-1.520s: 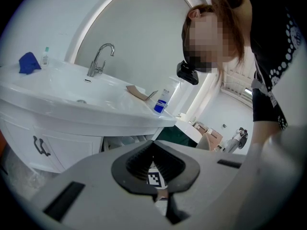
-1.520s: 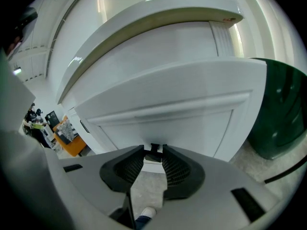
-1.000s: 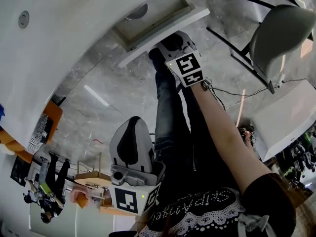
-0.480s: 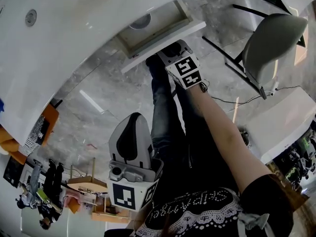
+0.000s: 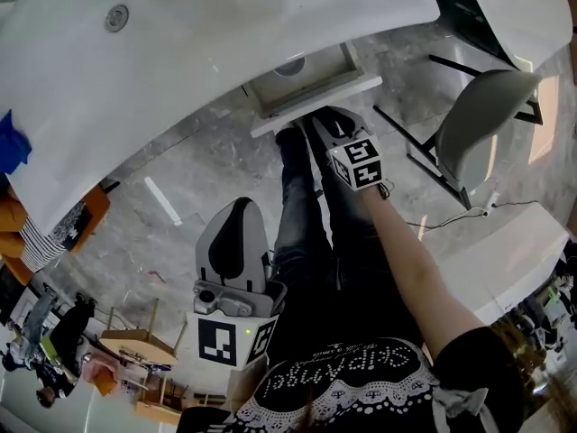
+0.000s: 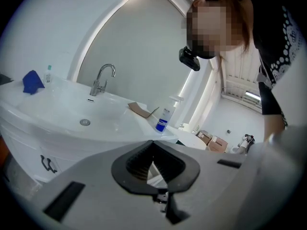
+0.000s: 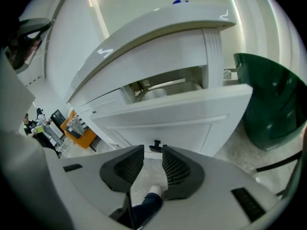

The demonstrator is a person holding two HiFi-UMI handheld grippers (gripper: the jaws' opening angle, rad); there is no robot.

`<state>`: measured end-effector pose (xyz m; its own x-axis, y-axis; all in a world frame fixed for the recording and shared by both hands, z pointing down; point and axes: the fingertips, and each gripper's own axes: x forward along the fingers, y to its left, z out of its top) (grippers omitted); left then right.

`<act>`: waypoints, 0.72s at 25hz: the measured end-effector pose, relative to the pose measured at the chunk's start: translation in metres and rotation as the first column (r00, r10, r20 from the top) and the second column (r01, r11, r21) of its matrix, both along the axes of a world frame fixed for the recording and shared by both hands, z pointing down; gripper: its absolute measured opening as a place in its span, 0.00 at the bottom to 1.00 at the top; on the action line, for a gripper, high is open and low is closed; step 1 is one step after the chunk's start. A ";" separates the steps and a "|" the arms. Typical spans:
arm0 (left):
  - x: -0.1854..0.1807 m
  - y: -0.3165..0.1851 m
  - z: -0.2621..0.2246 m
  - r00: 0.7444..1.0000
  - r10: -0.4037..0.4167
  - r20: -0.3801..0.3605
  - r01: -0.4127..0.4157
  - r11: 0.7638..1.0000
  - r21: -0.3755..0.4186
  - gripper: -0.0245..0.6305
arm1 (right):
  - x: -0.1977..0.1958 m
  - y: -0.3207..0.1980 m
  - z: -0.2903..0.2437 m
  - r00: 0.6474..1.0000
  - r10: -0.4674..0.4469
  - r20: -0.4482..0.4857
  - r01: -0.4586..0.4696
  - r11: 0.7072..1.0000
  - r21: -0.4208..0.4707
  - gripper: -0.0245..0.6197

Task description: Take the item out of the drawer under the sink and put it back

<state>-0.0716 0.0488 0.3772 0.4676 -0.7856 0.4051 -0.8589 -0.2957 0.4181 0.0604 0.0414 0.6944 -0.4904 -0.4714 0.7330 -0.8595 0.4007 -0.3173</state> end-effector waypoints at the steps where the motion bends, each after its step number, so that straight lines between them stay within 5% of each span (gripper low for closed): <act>1: -0.003 0.001 -0.003 1.000 -0.002 0.002 0.002 1.000 0.001 0.04 | 0.004 0.001 -0.010 1.000 0.003 0.000 -0.003 1.000 0.010 0.24; 9: -0.014 -0.004 -0.043 1.000 0.001 0.016 -0.002 0.997 0.072 0.04 | 0.031 -0.013 -0.105 0.998 0.049 0.027 -0.052 0.986 0.157 0.11; 18: -0.032 -0.012 -0.091 1.000 -0.018 0.016 0.015 0.984 0.178 0.04 | 0.011 -0.048 -0.209 0.995 0.023 0.097 -0.055 0.941 0.335 0.07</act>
